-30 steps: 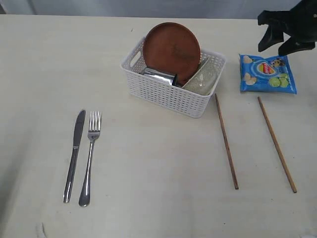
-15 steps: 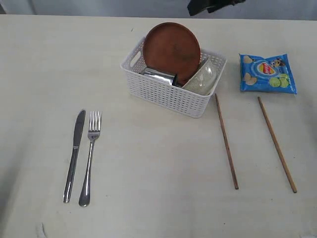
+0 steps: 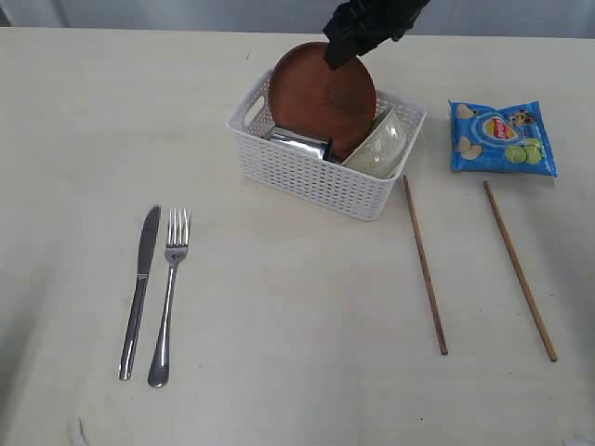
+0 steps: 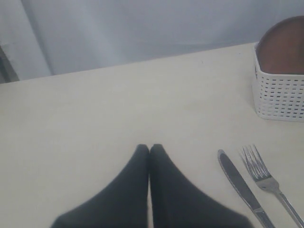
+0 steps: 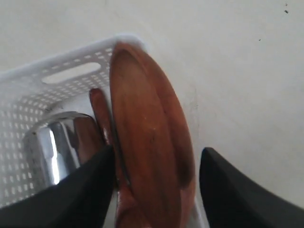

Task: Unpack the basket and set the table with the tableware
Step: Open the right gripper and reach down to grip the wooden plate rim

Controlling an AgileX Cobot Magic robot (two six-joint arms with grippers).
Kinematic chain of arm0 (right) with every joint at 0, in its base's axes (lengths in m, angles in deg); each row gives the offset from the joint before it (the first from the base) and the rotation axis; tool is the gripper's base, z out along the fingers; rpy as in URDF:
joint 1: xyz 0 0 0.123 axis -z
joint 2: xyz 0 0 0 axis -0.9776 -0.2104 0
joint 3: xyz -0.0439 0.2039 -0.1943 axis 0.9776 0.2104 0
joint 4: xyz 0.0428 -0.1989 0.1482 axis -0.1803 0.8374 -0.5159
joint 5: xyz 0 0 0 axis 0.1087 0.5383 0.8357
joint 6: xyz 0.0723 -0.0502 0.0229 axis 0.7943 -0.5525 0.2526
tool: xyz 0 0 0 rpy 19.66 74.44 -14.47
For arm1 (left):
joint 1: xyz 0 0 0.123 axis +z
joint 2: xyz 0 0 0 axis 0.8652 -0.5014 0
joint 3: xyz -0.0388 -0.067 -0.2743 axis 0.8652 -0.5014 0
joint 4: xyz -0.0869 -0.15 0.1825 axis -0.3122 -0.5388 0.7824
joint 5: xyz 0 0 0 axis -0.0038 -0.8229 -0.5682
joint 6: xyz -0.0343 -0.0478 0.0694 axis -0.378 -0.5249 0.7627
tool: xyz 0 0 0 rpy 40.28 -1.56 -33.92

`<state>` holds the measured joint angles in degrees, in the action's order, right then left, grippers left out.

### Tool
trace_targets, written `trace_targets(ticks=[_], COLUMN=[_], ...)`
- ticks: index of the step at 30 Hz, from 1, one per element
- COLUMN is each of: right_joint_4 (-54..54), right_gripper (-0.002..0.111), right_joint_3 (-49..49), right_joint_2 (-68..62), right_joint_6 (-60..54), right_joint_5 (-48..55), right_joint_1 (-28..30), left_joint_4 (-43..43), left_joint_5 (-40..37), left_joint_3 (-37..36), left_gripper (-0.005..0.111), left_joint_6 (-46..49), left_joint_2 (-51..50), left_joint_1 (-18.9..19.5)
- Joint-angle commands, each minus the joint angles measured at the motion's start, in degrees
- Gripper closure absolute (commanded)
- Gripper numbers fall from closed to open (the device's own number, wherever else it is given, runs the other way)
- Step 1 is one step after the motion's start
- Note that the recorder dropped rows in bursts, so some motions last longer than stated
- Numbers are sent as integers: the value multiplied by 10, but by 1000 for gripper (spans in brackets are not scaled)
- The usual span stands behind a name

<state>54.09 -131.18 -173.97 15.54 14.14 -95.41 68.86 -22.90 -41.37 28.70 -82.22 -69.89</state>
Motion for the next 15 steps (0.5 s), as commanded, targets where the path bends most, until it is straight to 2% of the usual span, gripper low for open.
trace_targets(ticks=[1, 7, 15], right_joint_4=[39, 45, 41], right_gripper=[56, 56, 56], right_joint_3=[-20, -20, -20], right_joint_2=[-19, -20, -45], right_joint_6=[-17, -28, -45], right_joint_5=[-6, -23, 4], right_joint_1=[1, 1, -1], left_joint_4=[-1, -1, -1], left_joint_5=[4, 4, 4], left_joint_3=[-1, -1, -1], left_gripper=[107, 107, 107], left_joint_6=[0, 0, 0], left_joint_2=[2, 2, 2], left_joint_1=[1, 1, 1])
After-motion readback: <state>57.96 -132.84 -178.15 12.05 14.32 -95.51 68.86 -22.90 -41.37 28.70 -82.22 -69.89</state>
